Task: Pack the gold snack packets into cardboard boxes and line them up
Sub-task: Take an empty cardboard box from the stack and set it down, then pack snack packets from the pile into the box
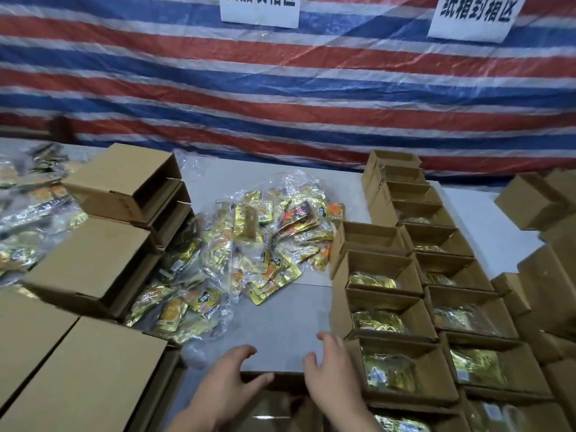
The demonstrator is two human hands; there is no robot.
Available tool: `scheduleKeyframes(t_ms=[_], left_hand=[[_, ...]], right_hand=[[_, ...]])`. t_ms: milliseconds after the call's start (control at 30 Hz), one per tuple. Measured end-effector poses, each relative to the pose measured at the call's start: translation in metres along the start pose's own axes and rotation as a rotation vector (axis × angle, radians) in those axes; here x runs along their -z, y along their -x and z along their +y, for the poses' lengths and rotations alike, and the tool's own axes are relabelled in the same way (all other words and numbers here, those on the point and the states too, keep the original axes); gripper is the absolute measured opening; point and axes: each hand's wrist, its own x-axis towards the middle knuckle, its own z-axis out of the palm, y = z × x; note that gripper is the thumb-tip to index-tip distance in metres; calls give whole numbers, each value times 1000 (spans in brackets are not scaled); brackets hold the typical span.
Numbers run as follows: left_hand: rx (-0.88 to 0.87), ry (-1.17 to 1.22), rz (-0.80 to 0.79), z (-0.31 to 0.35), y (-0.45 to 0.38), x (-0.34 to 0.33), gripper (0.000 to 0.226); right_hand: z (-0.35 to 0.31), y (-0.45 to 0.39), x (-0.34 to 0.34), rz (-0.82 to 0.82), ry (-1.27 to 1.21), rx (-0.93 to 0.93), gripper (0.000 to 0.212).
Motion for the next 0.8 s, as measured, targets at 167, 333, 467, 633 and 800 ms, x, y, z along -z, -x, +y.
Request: scheduleKeyframes(t_ms=[167, 333, 467, 633, 800], left_hand=[[-178, -78, 181, 42, -68, 26, 48], [-292, -305, 161, 107, -215, 40, 41], [-306, -421, 102, 128, -312, 28, 63], [-289, -510, 154, 135, -391, 9, 82], [-217, -580, 106, 129, -423, -11, 68]], right_hand=[[-31, -56, 34, 68, -161, 44, 35], [-41, -82, 49, 96, -367, -31, 15], [-33, -88, 48, 76, -510, -95, 13], [-14, -95, 40, 155, -639, -174, 22], [-3, -116, 41, 88, -618, -242, 13]])
